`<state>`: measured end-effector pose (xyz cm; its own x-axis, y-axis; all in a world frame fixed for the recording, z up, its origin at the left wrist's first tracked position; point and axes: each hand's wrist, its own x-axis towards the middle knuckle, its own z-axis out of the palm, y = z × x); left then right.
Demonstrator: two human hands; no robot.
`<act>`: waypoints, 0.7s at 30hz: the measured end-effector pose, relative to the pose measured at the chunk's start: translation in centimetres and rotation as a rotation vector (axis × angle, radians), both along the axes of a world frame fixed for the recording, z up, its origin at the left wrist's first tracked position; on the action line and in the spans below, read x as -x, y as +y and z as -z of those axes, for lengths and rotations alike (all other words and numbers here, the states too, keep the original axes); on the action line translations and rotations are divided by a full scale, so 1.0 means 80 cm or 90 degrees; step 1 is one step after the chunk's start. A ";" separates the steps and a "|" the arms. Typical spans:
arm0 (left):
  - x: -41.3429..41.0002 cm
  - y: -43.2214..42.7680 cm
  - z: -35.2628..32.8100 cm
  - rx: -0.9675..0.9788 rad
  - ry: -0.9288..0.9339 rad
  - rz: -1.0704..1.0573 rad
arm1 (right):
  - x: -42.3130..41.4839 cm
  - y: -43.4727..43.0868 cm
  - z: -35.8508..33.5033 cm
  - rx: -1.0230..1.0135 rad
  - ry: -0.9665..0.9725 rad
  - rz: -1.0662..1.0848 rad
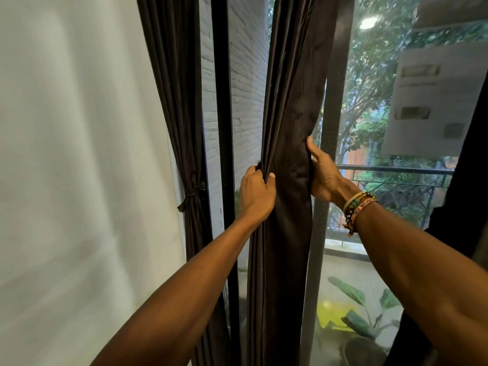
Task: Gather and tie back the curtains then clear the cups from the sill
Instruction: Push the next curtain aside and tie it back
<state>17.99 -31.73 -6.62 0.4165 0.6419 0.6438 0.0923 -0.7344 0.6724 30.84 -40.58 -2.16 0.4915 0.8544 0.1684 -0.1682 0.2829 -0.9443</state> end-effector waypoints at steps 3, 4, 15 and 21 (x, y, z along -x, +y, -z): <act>-0.004 0.003 -0.004 -0.018 0.035 0.028 | 0.001 -0.008 -0.003 0.018 -0.002 -0.016; -0.005 0.005 -0.004 -0.030 0.039 0.038 | 0.001 -0.009 -0.004 0.026 0.002 -0.025; -0.015 0.023 -0.001 -0.215 0.121 0.063 | -0.018 -0.014 -0.012 0.109 -0.111 -0.089; -0.007 0.024 -0.002 -0.267 0.049 0.033 | -0.032 -0.019 -0.025 0.074 -0.341 0.113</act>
